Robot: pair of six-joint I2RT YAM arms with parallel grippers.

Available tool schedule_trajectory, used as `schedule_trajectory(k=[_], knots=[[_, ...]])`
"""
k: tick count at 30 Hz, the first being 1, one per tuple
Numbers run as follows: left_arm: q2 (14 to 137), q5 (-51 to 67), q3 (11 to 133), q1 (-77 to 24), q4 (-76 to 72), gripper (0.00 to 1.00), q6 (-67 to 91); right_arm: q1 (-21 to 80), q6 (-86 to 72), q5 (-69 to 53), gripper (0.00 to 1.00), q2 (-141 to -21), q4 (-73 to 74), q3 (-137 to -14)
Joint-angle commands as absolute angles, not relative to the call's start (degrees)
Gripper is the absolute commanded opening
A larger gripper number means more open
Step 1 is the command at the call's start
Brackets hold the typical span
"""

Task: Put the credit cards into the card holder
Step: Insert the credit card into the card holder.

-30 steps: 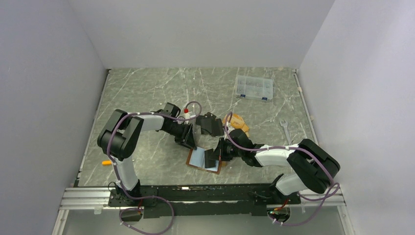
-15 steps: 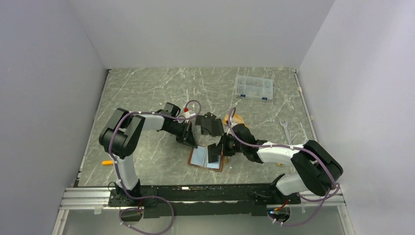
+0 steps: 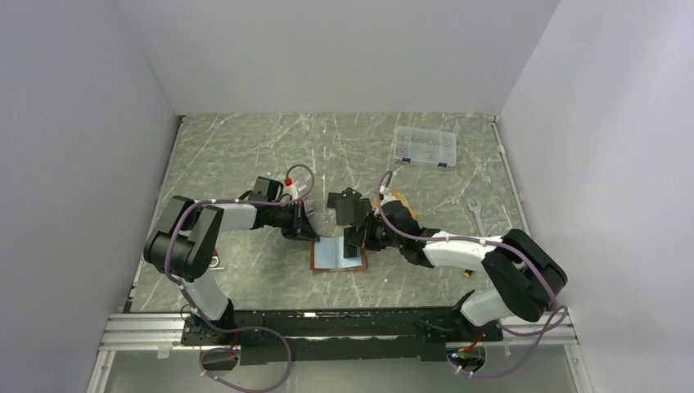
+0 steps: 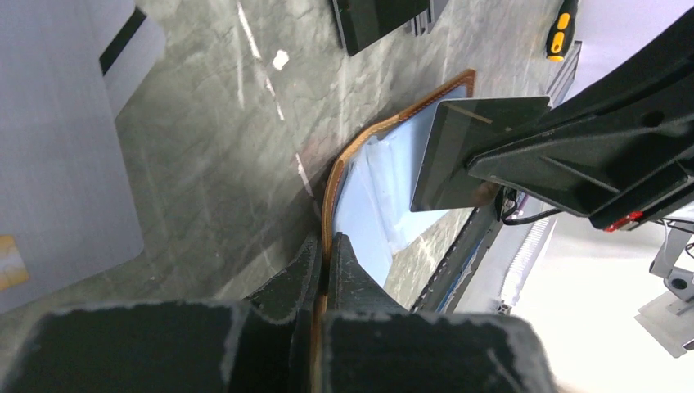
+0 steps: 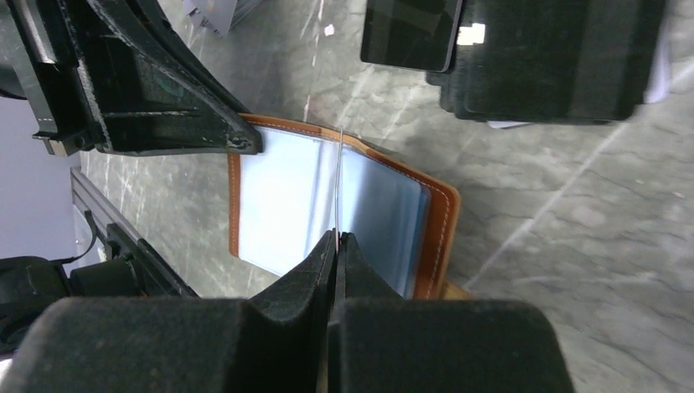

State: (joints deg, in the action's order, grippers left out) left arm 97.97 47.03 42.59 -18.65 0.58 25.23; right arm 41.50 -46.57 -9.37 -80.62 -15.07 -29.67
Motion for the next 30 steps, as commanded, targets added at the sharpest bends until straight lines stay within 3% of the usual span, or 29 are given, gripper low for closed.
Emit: schedule_trajectory(k=[1,18,30], knots=[[97.35,44.31,40.9,-18.98,-2.07,0.0,25.87,43.65,-48.78,-4.94,0.0,-83.73,-22.38,-31.98],[97.83,39.84,40.17,-20.02,-0.37,0.0,24.53,45.7,-55.72,-3.95,0.0,-90.58,-36.11,-26.16],[98.16,38.69,40.51,-20.43,-0.09,0.0,23.92,45.79,-56.73,-7.06,0.0,-92.38,-35.59,-24.7]])
